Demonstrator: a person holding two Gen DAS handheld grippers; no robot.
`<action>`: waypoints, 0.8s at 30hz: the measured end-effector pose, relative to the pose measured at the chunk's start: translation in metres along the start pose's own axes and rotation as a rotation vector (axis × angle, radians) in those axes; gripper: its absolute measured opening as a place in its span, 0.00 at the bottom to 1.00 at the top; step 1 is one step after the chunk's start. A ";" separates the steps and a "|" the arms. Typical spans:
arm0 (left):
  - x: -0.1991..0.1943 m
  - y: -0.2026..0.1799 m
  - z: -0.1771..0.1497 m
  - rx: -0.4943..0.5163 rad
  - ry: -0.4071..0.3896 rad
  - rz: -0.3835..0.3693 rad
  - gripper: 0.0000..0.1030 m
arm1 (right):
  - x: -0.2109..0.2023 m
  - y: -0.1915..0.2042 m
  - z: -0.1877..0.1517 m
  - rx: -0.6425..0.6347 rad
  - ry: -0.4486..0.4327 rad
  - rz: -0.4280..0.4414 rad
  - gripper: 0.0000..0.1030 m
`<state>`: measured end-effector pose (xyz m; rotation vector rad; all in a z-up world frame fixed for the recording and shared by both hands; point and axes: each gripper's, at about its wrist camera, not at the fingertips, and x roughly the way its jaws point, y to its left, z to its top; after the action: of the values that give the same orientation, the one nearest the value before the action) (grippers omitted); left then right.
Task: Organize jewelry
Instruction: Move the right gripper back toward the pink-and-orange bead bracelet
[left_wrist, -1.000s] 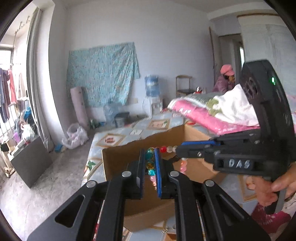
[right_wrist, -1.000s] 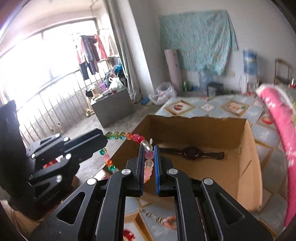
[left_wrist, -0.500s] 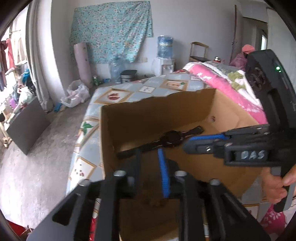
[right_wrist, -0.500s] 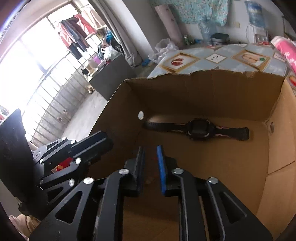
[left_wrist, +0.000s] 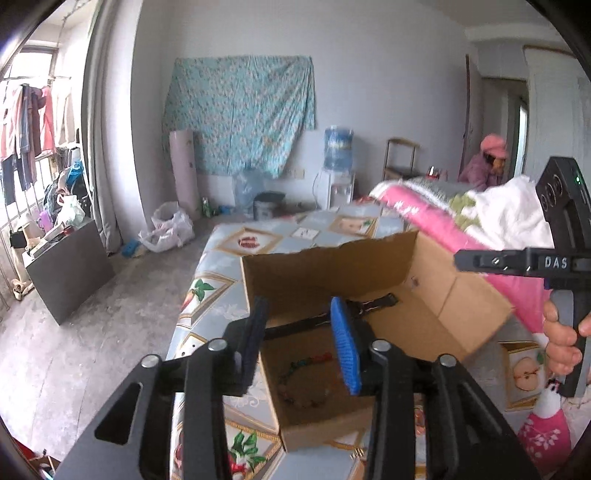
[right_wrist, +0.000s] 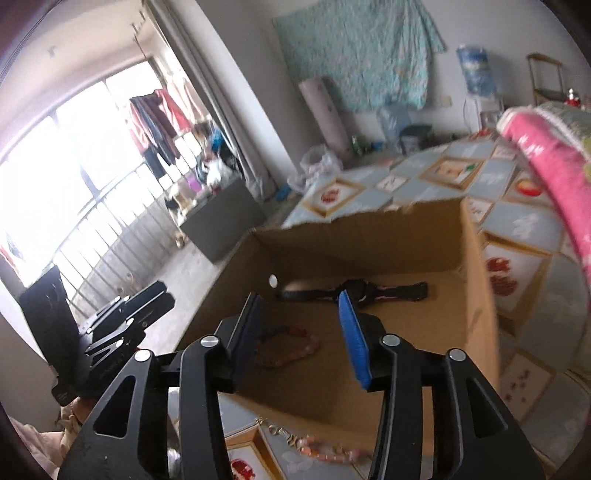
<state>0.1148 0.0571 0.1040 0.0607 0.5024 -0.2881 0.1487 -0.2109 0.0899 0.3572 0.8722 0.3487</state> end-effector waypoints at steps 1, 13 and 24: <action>-0.011 0.000 -0.003 -0.001 -0.015 -0.003 0.42 | -0.013 0.001 -0.004 -0.003 -0.022 0.012 0.48; -0.031 -0.009 -0.078 -0.068 0.158 -0.052 0.71 | -0.040 0.001 -0.087 -0.034 0.076 -0.056 0.68; 0.038 -0.038 -0.143 -0.045 0.462 0.053 0.76 | 0.015 -0.026 -0.147 -0.023 0.305 -0.412 0.69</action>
<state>0.0696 0.0294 -0.0388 0.0972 0.9642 -0.2101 0.0455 -0.2036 -0.0192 0.0963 1.2125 0.0292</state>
